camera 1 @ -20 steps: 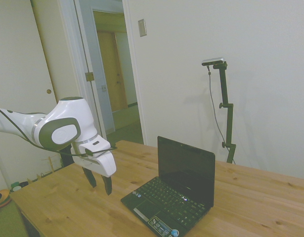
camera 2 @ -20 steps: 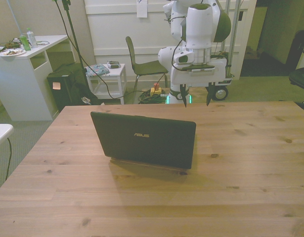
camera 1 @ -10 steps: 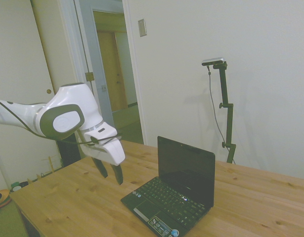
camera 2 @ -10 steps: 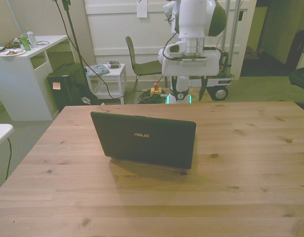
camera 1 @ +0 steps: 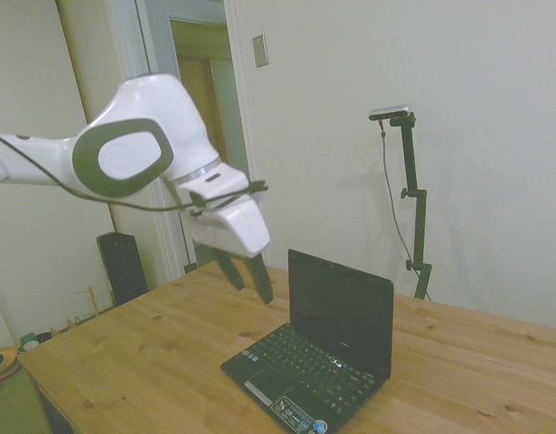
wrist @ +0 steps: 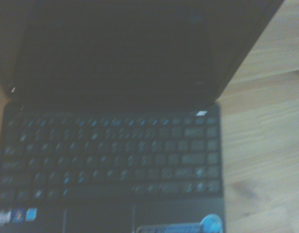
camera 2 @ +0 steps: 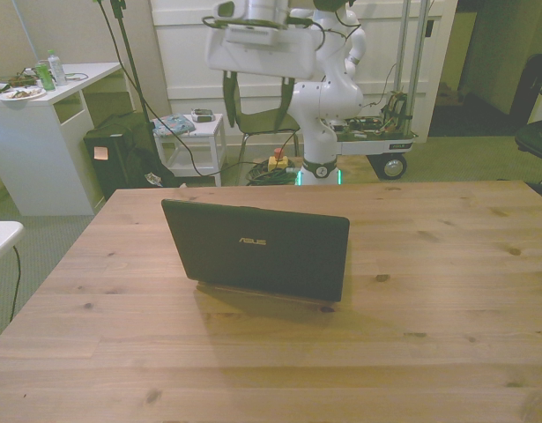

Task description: Close the laptop

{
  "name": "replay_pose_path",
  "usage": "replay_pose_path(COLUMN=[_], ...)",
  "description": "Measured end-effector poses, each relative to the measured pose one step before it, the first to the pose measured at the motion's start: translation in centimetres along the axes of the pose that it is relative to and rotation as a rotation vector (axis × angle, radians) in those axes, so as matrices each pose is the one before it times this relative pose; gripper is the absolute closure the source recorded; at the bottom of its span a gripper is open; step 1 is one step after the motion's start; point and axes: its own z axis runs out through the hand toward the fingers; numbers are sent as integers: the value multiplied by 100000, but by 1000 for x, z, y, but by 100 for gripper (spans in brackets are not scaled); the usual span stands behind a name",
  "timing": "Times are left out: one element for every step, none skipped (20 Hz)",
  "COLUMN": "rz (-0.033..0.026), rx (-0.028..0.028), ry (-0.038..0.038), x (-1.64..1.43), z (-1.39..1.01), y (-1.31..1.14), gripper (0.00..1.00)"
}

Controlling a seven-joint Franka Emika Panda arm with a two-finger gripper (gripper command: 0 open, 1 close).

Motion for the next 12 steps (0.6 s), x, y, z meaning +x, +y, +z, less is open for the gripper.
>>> replay_pose_path(rz=[1440,1243,986,784,765,687,650,493,450,345,83,-75], rx=[-72,-329,-517,-611,-634,-545,-294,-389,6,83,102,475], ry=[740,513,538,549,599,632,725,473,359,27,139,-164], x=[1825,1708,1686,1570,1433,1312,1192,1051,1009,848,747,622], z=[44,309,464,533,484,373,256,165,62,21,11,125], y=[-315,-430,-505,-546,-598,-643,-675,-686,-765,-704,-781,-843], gripper=[0,0,0,0,0,0,0,0,0,0,0,0])
